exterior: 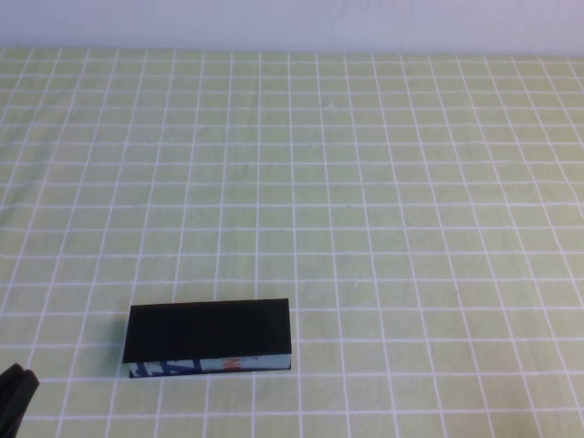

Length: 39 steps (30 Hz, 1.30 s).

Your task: Return glasses to glasses case

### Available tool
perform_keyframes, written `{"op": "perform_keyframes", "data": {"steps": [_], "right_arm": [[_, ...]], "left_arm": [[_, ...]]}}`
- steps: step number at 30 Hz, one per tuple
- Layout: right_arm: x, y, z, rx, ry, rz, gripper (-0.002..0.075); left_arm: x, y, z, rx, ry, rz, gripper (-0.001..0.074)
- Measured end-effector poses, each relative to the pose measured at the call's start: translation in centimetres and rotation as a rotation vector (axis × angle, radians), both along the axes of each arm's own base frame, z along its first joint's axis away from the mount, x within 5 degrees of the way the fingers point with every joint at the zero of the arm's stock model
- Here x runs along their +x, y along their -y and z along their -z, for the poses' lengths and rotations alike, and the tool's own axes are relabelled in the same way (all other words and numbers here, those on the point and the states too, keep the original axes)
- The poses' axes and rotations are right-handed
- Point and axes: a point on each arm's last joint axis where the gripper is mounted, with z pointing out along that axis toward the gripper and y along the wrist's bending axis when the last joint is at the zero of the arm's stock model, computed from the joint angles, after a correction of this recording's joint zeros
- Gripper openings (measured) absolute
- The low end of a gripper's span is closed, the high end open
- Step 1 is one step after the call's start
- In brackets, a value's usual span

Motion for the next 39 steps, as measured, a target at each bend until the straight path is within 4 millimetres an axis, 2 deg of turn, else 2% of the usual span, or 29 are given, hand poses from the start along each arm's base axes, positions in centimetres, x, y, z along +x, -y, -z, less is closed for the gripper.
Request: {"op": "perform_keyframes", "data": {"steps": [13,20,22,28,36,39], "right_arm": [[0.0,0.0,0.0,0.01,-0.002,-0.001,-0.0011],[0.0,-0.1,0.0,0.019,-0.003,-0.002,-0.0011],[0.0,-0.1,0.0,0.019,-0.003,-0.002,-0.0011],[0.0,-0.1,0.0,0.02,-0.005,-0.002,-0.0011],[0.0,-0.1,0.0,0.022,-0.005,-0.003,-0.0011],[0.0,-0.1,0.0,0.022,-0.005,-0.003,-0.0011]], "left_arm": [[0.0,-0.1,-0.1,0.006,0.012,-0.011,-0.0002],[0.5,-1.7,-1.8,0.011,0.218,-0.228,-0.0002],[0.5,-2.0,-2.0,0.006,0.232,-0.287,-0.0002],[0.7,-2.4,-0.8,0.027,0.103,-0.393,-0.0002],[0.5,-2.2,1.9,0.125,-0.186,-0.364,-0.0002],[0.3,-2.2,2.5,0.145,-0.246,-0.356,-0.0002]]}}
